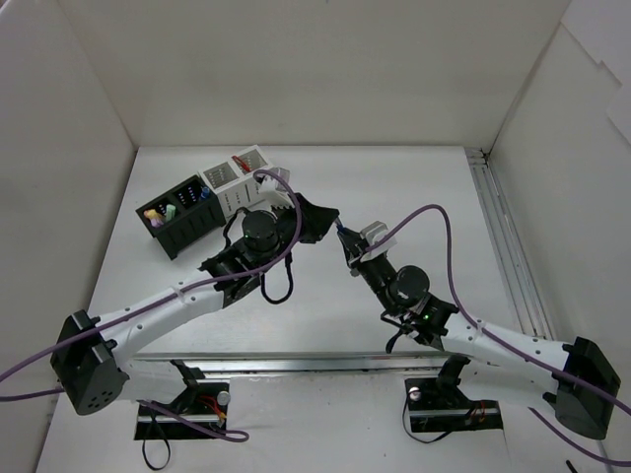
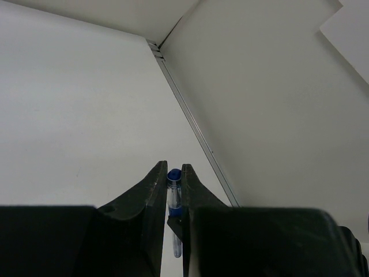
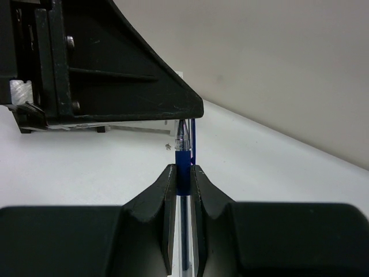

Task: Sort the stationery into containers
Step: Place the pen in the storage box.

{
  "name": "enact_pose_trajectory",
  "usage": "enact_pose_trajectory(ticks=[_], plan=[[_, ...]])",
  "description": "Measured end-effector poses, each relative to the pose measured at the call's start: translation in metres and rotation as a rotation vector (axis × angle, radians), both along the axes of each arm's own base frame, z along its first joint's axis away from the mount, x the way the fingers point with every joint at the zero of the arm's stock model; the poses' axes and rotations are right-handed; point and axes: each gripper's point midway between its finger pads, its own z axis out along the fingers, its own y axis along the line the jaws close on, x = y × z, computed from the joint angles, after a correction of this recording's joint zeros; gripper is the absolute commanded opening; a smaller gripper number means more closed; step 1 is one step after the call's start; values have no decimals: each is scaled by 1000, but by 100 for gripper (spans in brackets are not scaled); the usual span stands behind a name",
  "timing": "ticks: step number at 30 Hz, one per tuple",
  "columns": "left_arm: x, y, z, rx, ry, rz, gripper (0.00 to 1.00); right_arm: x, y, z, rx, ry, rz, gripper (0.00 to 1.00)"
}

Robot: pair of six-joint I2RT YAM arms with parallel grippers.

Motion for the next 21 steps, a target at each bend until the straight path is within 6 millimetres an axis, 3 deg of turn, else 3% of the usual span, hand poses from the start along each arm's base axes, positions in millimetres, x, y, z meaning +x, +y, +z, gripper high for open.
enact_pose_trajectory(ticks=[8,15,18,21], plan=[[-8,9,12,4,-22,24,0,-5,3,11,29,-23,27,0],[-17,25,16,34,-25,44,0,-13,13,14,66,-14,93,25],[-22,29,1,86,0,37,0,-13,14,24,105,-22,96,38],[-25,32,-22,152,40,36,0,-11,13,38,144,-39,93,38]])
